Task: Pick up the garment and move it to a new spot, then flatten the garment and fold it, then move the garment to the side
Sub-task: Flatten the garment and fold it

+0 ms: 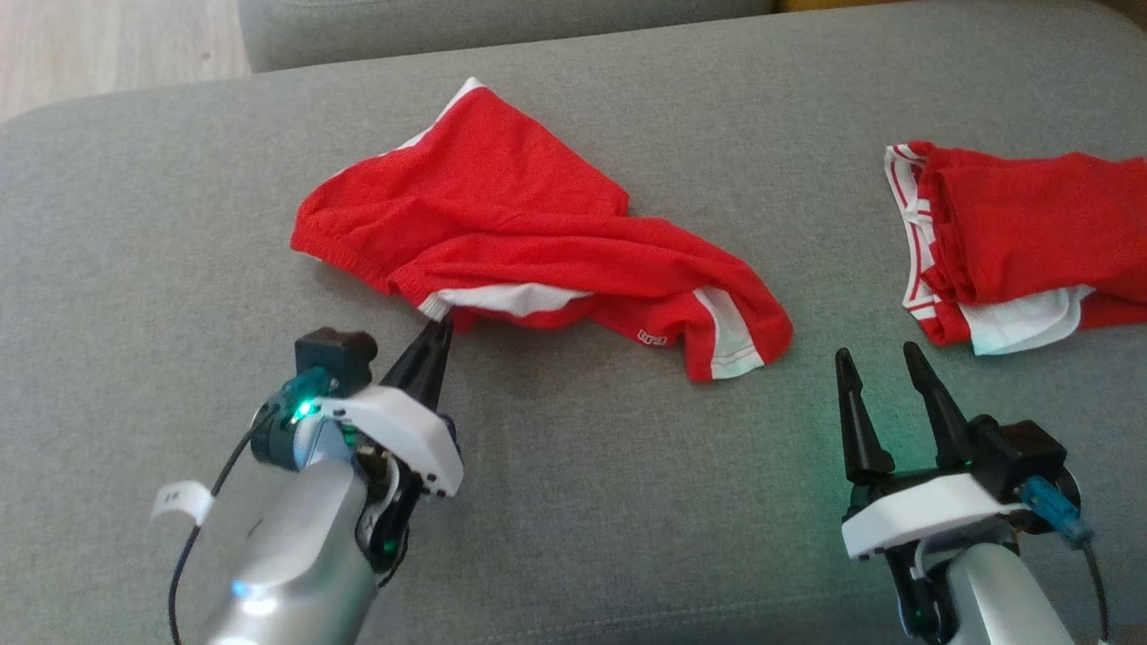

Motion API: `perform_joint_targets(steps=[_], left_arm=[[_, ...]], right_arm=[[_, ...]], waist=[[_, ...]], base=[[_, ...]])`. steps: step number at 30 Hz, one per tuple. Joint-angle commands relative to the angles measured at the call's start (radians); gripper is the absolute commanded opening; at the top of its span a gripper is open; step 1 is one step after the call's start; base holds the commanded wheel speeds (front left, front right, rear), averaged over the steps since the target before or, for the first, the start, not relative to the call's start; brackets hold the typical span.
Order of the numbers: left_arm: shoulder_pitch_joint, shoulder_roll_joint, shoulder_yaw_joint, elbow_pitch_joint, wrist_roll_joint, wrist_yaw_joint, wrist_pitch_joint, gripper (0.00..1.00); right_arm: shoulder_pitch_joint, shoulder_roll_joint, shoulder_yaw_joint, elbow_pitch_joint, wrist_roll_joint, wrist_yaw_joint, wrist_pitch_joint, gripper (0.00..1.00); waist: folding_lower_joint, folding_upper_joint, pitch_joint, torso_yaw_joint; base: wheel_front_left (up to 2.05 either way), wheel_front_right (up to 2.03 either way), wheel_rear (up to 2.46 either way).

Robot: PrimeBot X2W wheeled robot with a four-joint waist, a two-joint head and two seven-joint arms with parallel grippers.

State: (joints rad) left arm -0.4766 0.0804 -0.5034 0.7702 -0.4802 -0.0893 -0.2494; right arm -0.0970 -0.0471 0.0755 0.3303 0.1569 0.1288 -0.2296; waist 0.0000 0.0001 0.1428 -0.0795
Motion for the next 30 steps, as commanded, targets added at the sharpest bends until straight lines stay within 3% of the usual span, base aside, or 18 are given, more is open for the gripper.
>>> perform_joint_targets(steps=[1,15,24,30], left_arm=[[0.004,0.03,0.039,-0.044,0.014,0.008,-0.012,0.0],[0.063,0.057,0.062,-0.137,0.066,0.036,-0.012,0.0],[0.047,0.049,0.047,-0.162,0.088,0.036,-0.012,0.0],[0.037,0.045,0.04,-0.167,0.094,0.033,-0.012,0.0]], right_arm=[[-0.028,-0.003,0.02,-0.026,-0.007,0.002,-0.006,1.0],[-0.045,-0.003,0.161,0.04,-0.028,0.002,0.13,1.0],[-0.113,-0.003,0.122,0.145,0.132,0.002,0.169,1.0],[-0.175,-0.003,0.119,0.226,0.137,0.002,0.16,1.0]], waist=[[0.0,-0.0001,-0.011,0.011],[0.0,-0.0001,-0.027,0.044],[0.0,-0.0001,-0.004,0.072],[0.0,-0.0001,0.015,0.082]], base=[[0.0,0.0,0.0],[0.0,0.0,0.0],[0.0,0.0,0.0],[0.0,0.0,0.0]])
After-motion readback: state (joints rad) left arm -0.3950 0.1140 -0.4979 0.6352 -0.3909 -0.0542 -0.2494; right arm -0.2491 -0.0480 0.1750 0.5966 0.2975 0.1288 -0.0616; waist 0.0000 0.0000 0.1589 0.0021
